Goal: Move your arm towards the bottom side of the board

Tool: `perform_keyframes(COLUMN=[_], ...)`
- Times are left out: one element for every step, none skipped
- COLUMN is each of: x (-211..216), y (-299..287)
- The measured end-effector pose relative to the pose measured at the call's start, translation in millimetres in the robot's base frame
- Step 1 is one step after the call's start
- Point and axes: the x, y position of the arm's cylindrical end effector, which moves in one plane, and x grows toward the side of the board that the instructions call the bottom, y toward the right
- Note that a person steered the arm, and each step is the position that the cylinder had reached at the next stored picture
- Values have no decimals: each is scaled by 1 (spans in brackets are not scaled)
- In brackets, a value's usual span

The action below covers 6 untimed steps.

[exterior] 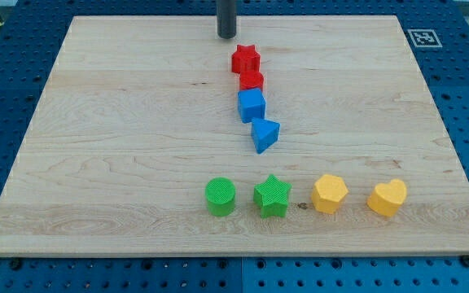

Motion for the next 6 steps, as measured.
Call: perform_keyframes(x=[-3,4,9,10,30,33], y=[0,0,0,0,4,58])
